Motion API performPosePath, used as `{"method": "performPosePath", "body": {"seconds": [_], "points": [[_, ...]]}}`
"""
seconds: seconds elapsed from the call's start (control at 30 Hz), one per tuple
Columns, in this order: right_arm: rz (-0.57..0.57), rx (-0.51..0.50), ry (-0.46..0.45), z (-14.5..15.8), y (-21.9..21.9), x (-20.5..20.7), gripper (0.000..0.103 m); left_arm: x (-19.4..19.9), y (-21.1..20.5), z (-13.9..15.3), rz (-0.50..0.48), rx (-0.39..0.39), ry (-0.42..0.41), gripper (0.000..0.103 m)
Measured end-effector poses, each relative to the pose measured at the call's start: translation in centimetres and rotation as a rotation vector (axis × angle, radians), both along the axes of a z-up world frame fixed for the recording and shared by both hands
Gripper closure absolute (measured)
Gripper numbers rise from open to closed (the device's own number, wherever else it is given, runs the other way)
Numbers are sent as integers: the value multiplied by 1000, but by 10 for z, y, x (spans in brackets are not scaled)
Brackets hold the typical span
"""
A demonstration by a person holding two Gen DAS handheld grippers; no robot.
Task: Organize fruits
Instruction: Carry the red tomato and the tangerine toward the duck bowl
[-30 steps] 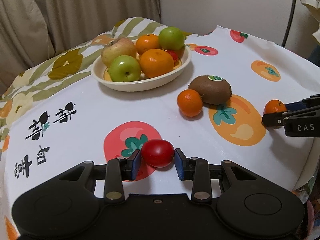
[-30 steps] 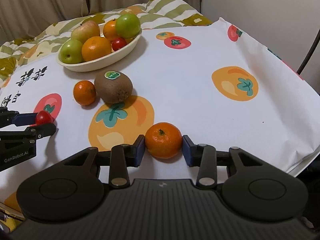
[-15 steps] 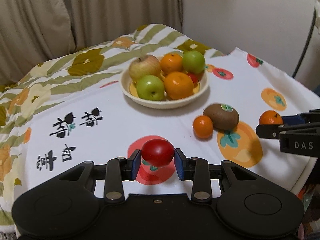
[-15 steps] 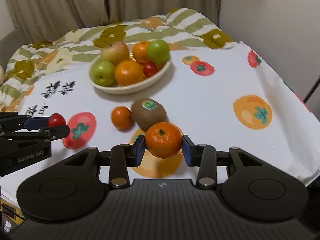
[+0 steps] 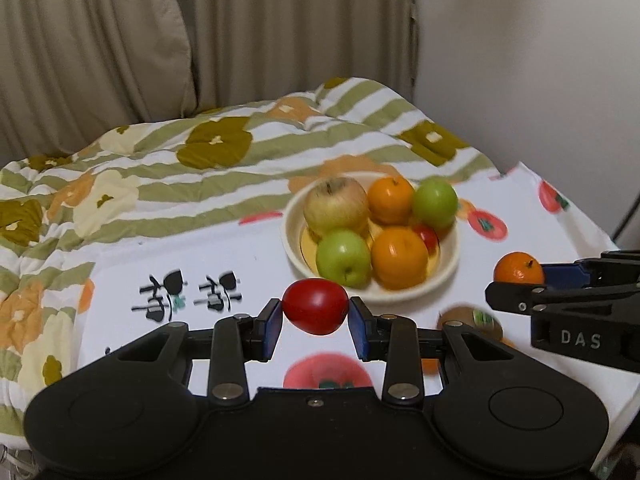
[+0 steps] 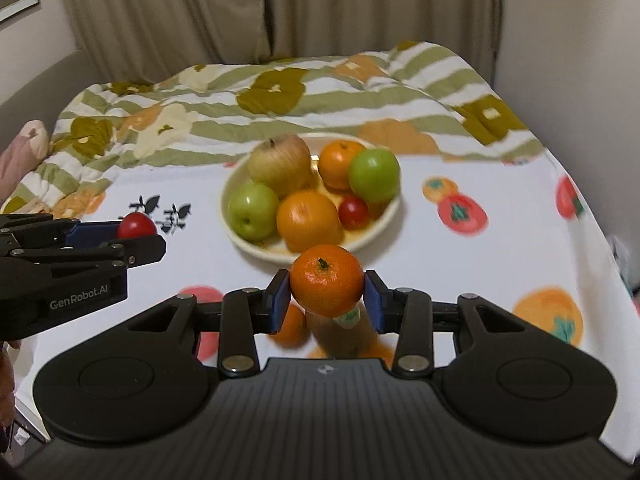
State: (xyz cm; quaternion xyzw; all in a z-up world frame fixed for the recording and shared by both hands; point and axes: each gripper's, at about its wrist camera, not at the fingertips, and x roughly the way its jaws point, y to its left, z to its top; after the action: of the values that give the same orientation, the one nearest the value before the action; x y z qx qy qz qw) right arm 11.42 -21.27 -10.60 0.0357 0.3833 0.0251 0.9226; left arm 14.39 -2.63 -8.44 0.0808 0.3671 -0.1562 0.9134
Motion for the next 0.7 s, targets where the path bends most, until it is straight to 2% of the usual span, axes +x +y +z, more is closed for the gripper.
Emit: {"method": "performPosePath", "body": {"seconds": [0.33, 0.7], "points": [[106, -9, -23, 18, -30, 69, 49, 46, -31, 11, 96, -21, 6, 63], [164, -3, -20, 13, -67, 128, 49, 88, -71, -3, 138, -21, 43, 63]]}}
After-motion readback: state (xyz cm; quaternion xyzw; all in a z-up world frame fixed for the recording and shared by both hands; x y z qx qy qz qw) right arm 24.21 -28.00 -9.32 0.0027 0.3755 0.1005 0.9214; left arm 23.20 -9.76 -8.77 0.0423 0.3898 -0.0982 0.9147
